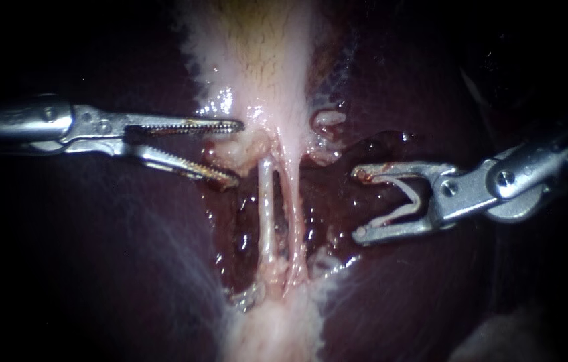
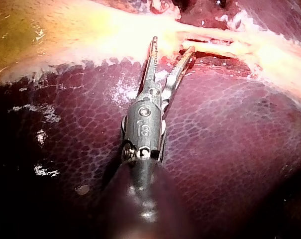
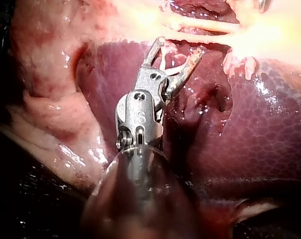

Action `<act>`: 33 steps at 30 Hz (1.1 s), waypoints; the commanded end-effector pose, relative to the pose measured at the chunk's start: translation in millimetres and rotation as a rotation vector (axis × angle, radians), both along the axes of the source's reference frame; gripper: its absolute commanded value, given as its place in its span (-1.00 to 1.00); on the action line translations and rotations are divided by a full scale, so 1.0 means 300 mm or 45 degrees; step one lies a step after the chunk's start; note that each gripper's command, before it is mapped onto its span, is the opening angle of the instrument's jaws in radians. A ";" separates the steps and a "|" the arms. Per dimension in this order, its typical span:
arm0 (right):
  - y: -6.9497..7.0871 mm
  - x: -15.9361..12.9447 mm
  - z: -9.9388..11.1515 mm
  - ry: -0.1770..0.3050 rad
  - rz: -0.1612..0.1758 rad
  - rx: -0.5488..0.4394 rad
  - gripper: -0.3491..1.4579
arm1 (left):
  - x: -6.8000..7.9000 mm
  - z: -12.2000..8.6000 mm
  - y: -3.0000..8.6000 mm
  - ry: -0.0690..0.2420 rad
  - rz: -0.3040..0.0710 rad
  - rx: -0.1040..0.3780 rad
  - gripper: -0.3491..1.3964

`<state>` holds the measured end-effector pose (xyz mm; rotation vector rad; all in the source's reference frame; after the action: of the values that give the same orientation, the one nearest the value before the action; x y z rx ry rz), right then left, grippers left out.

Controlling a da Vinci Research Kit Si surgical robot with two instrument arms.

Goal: Grabbing gallbladder

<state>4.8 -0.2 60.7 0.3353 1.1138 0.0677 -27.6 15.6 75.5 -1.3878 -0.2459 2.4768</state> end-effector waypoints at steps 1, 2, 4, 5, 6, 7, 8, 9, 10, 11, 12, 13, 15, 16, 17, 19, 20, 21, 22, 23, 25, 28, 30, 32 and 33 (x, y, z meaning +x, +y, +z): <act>-0.0001 -0.0003 0.0000 0.000 -0.001 0.000 -0.06 | 0.0005 -0.0011 -0.0005 -0.003 0.003 -0.004 0.10; 0.0000 -0.0003 0.0000 0.000 -0.001 0.000 -0.06 | 0.0004 -0.0017 -0.0009 -0.003 0.010 -0.017 0.13; 0.0000 -0.0004 0.0000 0.000 -0.001 0.000 -0.06 | -0.0004 -0.0026 -0.0015 -0.001 0.016 -0.030 0.17; 0.0000 -0.0004 0.0000 0.000 -0.001 0.000 -0.06 | -0.0008 -0.0028 -0.0016 -0.001 0.024 -0.043 0.19; 0.0000 -0.0004 0.0001 0.000 -0.001 0.000 -0.06 | -0.0013 -0.0028 -0.0017 0.000 0.027 -0.049 0.19; 0.0000 -0.0004 0.0001 0.000 -0.001 0.000 -0.06 | -0.0017 -0.0026 -0.0018 0.004 0.029 -0.049 0.19; 0.0000 -0.0004 0.0001 0.000 -0.001 0.000 -0.06 | -0.0020 -0.0022 -0.0018 0.004 0.028 -0.049 0.17; 0.0000 -0.0004 0.0001 0.000 -0.001 0.000 -0.06 | -0.0024 -0.0015 -0.0017 0.005 0.028 -0.050 0.15; 0.0000 -0.0004 0.0001 0.000 -0.001 0.000 -0.06 | -0.0025 -0.0009 -0.0017 0.005 0.028 -0.051 0.12; 0.0000 -0.0004 0.0001 0.000 -0.001 0.000 -0.06 | -0.0025 -0.0003 -0.0016 0.005 0.029 -0.051 0.08; 0.0000 -0.0004 0.0000 0.000 -0.001 0.000 -0.06 | -0.0023 0.0004 -0.0014 0.005 0.029 -0.052 0.04; 0.0000 -0.0004 0.0000 0.000 -0.001 0.000 -0.06 | -0.0021 0.0009 -0.0012 0.007 0.027 -0.054 0.00; 0.0000 -0.0004 0.0001 0.000 -0.001 0.000 -0.06 | -0.0017 0.0020 -0.0006 0.009 0.030 -0.053 -0.04; 0.0000 -0.0003 0.0001 0.000 -0.001 0.000 -0.06 | -0.0016 0.0023 -0.0003 0.009 0.030 -0.053 -0.04; 0.0000 -0.0003 0.0001 0.000 -0.001 0.000 -0.06 | -0.0015 0.0026 -0.0001 0.009 0.030 -0.053 -0.04; 0.0000 -0.0003 0.0001 0.000 -0.001 0.000 -0.06 | -0.0016 0.0031 0.0006 0.008 0.031 -0.052 -0.04; 0.0000 -0.0004 0.0000 0.000 -0.001 0.000 -0.06 | -0.0015 0.0031 0.0008 0.008 0.031 -0.052 -0.06; 0.0000 -0.0004 0.0000 0.000 -0.001 0.000 -0.06 | -0.0013 0.0029 0.0011 0.007 0.032 -0.051 -0.06; 0.0000 -0.0004 0.0000 0.000 -0.001 0.000 -0.06 | -0.0009 0.0026 0.0013 0.006 0.033 -0.050 -0.06; 0.0000 -0.0004 0.0000 0.000 -0.001 0.000 -0.06 | -0.0003 0.0022 0.0015 0.005 0.034 -0.049 -0.06; 0.0000 -0.0004 0.0000 0.000 -0.001 0.000 -0.06 | 0.0013 0.0010 0.0022 0.005 0.034 -0.047 -0.04; 0.0000 -0.0006 0.0000 0.001 -0.001 0.000 -0.06 | 0.0031 -0.0011 0.0040 0.006 0.030 -0.044 -0.12; 0.0000 -0.0006 0.0000 0.001 -0.001 0.000 -0.06 | 0.0037 -0.0024 0.0049 0.007 0.028 -0.042 -0.17; 0.0000 -0.0006 0.0000 0.001 -0.001 0.000 -0.06 | 0.0040 -0.0036 0.0054 0.008 0.021 -0.034 -0.23; 0.0000 -0.0006 0.0000 0.001 -0.001 0.000 -0.06 | 0.0040 -0.0039 0.0055 0.010 0.015 -0.029 -0.25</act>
<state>4.6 -0.2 60.7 0.3361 1.1140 0.0667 -26.4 17.3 74.3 -1.3883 -0.2301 2.4950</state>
